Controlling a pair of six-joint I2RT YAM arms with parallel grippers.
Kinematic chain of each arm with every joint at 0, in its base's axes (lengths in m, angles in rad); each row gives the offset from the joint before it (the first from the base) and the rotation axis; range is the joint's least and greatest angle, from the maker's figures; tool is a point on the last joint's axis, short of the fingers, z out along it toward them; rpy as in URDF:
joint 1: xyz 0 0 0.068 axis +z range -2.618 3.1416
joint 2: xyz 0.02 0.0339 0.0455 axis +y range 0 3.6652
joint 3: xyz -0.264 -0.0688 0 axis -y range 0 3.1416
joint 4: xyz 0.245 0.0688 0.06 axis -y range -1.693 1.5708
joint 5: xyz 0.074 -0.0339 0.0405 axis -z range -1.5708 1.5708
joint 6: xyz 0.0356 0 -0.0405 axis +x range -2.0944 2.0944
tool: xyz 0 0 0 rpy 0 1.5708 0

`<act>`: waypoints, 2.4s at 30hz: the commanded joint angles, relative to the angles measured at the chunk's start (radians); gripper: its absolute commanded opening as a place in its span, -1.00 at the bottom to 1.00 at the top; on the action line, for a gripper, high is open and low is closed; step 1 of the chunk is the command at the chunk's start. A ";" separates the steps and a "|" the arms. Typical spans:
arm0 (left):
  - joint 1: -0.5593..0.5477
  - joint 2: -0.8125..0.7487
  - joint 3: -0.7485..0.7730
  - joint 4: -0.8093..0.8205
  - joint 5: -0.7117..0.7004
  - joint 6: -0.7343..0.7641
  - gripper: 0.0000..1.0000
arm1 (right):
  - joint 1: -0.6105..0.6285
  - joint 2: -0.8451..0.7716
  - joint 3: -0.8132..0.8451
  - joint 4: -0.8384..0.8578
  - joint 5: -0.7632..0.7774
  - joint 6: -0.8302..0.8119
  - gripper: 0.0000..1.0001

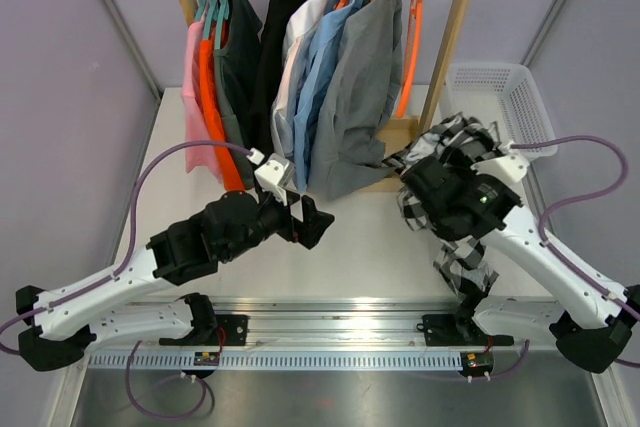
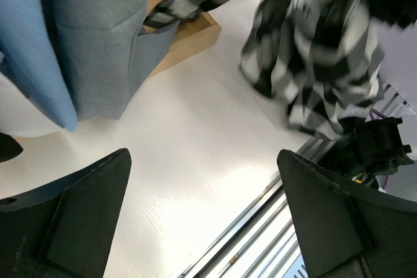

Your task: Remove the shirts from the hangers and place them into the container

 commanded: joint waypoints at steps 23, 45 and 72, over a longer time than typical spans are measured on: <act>-0.006 -0.067 0.066 0.059 0.025 0.029 0.98 | -0.918 0.615 0.996 0.847 -0.582 -1.105 -1.00; -0.004 -0.096 0.029 0.021 -0.071 0.025 0.97 | -0.941 0.920 1.170 1.641 -0.743 -1.264 -1.00; -0.004 -0.141 -0.057 0.009 -0.099 -0.060 0.98 | -1.073 1.449 1.236 0.688 -0.729 -1.030 0.10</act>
